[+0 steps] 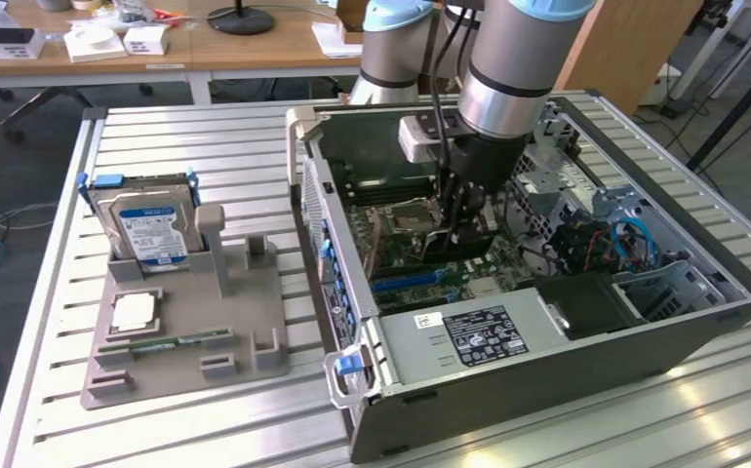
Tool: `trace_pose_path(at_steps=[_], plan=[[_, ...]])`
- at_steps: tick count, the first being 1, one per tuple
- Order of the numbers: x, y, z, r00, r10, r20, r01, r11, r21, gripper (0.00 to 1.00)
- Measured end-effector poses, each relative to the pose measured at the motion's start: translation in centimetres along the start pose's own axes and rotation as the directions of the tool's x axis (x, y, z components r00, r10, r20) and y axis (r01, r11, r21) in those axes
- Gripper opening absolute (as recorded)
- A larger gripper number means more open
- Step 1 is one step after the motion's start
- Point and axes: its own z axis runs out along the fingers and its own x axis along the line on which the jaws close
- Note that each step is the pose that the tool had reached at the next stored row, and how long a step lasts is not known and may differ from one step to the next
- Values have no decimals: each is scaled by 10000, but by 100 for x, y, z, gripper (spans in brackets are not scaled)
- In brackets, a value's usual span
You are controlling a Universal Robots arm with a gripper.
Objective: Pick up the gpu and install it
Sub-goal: 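Insert the gpu into the slot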
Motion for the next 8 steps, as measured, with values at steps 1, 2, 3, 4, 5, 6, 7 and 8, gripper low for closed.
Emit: trace_pose_path(at_steps=[1, 2, 3, 4, 5, 6, 7, 8], plan=[[0, 0, 0, 10000, 0, -1, 0, 10000, 0, 26], [0, 0, 0, 10000, 0, -1, 0, 10000, -1, 26], [0, 0, 0, 10000, 0, -1, 0, 10000, -1, 26], [0, 0, 0, 10000, 0, 0, 0, 10000, 0, 26], [0, 5, 2, 10000, 2, 1, -2, 10000, 0, 26], [0, 14, 4, 10000, 3, 3, -3, 10000, 2, 26], [0, 23, 6, 10000, 1, 4, -1, 10000, 2, 26], [0, 35, 8, 10000, 0, 3, 0, 10000, 2, 26]])
